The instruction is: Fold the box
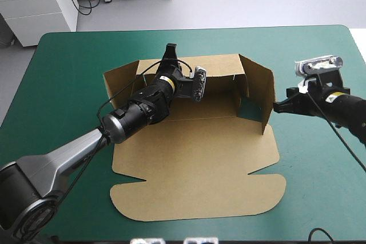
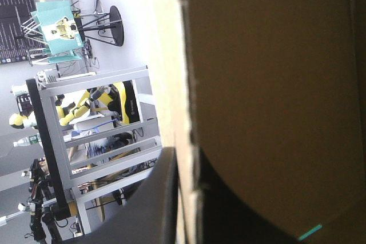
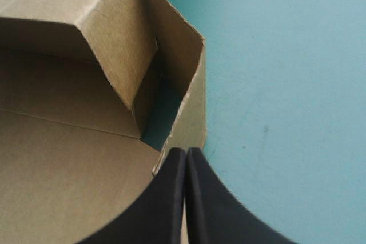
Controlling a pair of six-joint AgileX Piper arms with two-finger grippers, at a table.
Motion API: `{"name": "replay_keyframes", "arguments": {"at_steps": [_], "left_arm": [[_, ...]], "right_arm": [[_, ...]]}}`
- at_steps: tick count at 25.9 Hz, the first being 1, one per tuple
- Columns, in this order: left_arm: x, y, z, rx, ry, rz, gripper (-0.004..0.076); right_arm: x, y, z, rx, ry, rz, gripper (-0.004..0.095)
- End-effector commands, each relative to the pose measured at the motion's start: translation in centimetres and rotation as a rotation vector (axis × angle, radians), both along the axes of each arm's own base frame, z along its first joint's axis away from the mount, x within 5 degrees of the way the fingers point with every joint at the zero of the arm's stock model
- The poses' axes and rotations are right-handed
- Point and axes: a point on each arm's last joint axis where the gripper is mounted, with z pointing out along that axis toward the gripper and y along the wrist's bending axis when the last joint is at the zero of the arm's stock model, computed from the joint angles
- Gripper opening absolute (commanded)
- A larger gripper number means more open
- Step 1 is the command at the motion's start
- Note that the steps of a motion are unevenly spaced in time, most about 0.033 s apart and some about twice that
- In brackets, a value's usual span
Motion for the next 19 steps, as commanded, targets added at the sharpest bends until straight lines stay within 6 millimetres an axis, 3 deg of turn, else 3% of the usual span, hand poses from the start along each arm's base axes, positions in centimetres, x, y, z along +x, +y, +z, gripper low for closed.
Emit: {"name": "replay_keyframes", "arguments": {"at_steps": [1, 6, 9, 14, 19], "left_arm": [[-0.4, 0.2, 1.8, -0.069, -0.054, 0.012, -0.0008], [-0.1, 0.5, 1.8, -0.096, -0.052, 0.038, -0.0008], [-0.1, 0.5, 1.8, -0.096, -0.052, 0.038, -0.0008], [-0.1, 0.5, 1.8, -0.102, -0.052, 0.035, -0.0008], [-0.1, 0.6, 1.8, -0.103, -0.052, 0.035, -0.0008]], "right_arm": [[2.4, 0.1, 3.0, 0.037, -0.120, -0.007, -0.0019], [8.2, 0.5, 7.3, 0.083, -0.102, 0.013, -0.0017], [10.7, 0.7, 8.4, 0.102, -0.057, 0.005, -0.0017], [14.6, 1.0, 8.6, 0.133, 0.017, 0.013, -0.0017], [18.0, 1.2, 6.4, 0.157, 0.137, 0.009, -0.0017]]}}
